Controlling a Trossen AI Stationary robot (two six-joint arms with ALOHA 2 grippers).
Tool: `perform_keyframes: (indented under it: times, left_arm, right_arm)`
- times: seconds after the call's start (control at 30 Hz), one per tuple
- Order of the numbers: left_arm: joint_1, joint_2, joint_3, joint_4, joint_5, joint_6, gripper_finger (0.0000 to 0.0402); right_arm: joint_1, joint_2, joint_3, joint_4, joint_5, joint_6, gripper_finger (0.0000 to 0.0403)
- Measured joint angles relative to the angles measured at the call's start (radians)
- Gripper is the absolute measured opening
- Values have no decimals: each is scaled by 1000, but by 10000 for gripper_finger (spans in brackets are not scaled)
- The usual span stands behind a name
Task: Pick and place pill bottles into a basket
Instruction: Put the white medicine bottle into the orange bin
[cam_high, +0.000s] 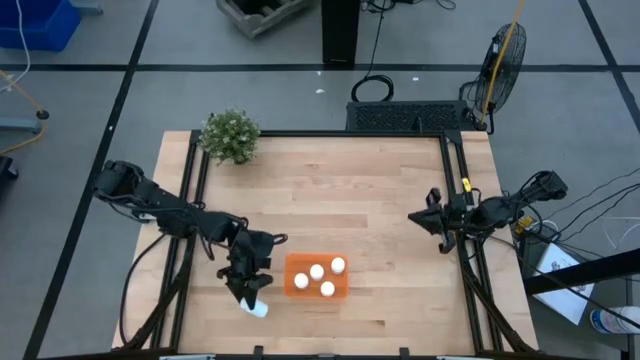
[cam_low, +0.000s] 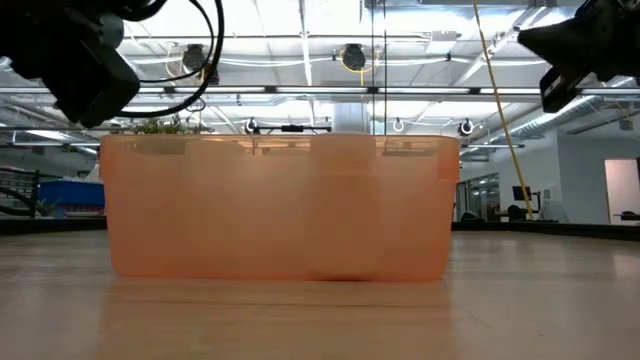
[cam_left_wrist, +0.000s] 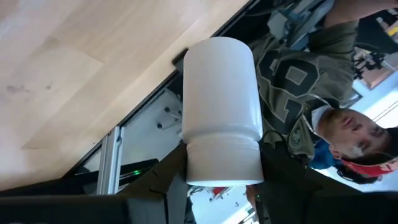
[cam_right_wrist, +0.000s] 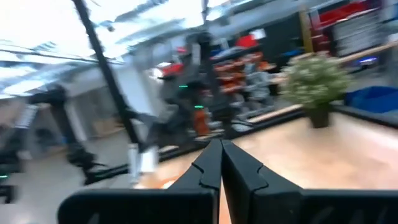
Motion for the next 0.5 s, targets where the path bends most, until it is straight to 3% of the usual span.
perform_keyframes:
  times: [0.1,0.2,0.37,0.5]
  left_arm:
    - [20,0,0,1,17,3,164]
    - [42,0,0,1,43,3,166]
    - [73,-1,0,9,110,-32,191]
    - [108,-1,1,31,137,-39,165]
  right_arm:
    - [0,102,-39,157,-55,8,12]
    - [0,244,-46,293,-30,-15,38]
    - [0,521,-9,487,-25,-181,123]
    - [1,725,105,537,-30,-344,193]
